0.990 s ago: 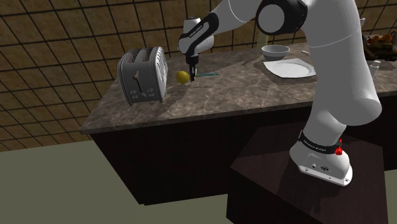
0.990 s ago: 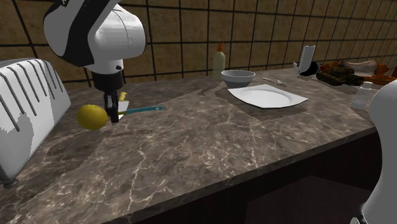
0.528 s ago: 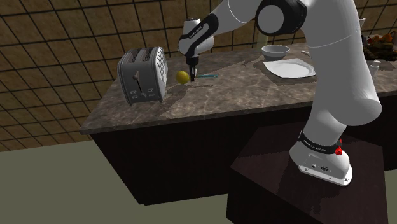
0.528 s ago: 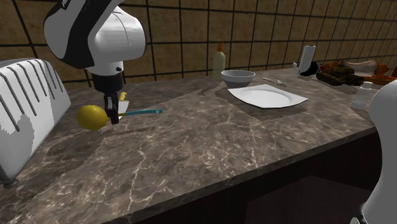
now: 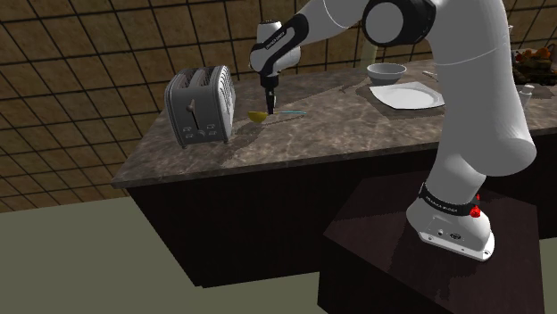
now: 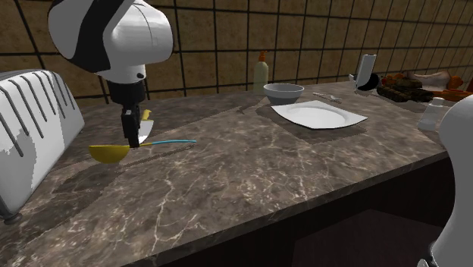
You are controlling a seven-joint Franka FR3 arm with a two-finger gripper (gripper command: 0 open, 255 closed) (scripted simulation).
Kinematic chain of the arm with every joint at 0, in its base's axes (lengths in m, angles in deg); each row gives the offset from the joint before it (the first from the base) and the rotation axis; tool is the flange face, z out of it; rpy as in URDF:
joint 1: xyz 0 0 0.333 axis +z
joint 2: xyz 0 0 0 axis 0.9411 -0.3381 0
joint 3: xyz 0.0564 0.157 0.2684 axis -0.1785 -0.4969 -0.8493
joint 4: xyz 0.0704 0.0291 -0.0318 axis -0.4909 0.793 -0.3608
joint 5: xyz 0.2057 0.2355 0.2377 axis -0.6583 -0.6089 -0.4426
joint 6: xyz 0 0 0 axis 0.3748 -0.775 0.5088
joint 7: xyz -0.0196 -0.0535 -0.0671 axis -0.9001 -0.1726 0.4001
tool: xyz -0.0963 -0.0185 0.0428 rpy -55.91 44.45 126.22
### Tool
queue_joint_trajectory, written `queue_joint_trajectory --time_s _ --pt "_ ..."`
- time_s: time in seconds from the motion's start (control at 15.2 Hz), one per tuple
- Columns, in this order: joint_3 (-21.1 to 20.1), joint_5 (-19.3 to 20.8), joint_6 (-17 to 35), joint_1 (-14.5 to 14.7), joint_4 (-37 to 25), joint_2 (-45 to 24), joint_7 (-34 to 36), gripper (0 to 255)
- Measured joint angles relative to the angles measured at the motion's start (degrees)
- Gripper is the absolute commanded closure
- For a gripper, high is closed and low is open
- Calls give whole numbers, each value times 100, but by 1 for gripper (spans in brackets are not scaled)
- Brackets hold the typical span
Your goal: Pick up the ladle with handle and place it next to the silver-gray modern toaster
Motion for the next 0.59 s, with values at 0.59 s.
queue_joint_trajectory --time_s 0.59 --pt "100 181 -322 109 -38 312 110 0"
